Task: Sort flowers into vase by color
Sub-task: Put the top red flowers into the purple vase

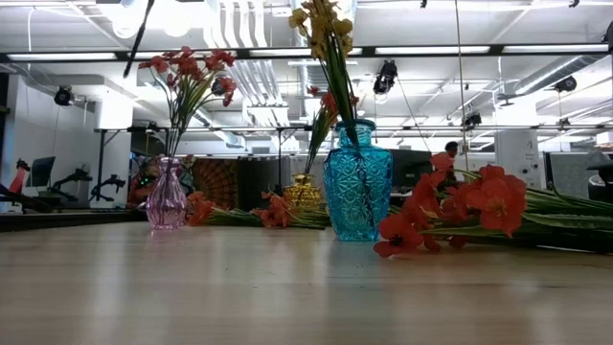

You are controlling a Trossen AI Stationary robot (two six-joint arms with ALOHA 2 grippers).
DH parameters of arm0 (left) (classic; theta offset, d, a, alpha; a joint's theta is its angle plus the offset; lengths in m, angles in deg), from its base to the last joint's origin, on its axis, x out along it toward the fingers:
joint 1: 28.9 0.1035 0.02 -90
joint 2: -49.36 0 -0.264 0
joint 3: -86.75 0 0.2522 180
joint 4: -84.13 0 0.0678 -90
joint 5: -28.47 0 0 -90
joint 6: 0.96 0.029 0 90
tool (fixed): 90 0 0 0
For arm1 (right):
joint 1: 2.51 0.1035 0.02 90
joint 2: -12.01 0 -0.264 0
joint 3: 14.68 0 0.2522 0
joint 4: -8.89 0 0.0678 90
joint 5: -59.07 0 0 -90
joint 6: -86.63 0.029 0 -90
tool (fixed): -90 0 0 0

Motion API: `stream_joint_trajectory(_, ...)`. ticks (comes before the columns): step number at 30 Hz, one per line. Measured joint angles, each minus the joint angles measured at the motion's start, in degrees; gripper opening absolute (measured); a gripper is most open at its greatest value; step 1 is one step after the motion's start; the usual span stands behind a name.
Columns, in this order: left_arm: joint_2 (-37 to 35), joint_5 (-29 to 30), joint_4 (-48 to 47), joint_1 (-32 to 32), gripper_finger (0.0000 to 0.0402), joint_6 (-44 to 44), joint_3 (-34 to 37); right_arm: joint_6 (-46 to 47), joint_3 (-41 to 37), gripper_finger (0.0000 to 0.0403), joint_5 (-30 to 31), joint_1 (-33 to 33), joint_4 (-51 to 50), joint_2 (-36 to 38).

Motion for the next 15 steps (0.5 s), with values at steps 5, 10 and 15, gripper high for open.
stream_joint_trajectory(5,-4.5,-1.6,1.1,3.8,0.0,-2.4,5.9,-1.7,-0.7,0.0221,0.0,-0.2,-0.6,0.0)
stream_joint_trajectory(10,-8.9,-16.9,9.6,9.2,0.0,3.7,10.8,-3.0,-0.7,0.0221,-0.2,-2.7,-1.6,0.6)
stream_joint_trajectory(15,-11.4,-52.3,33.5,13.8,0.0,28.9,15.2,-2.7,0.9,0.0221,-0.1,-7.4,-6.2,4.9)
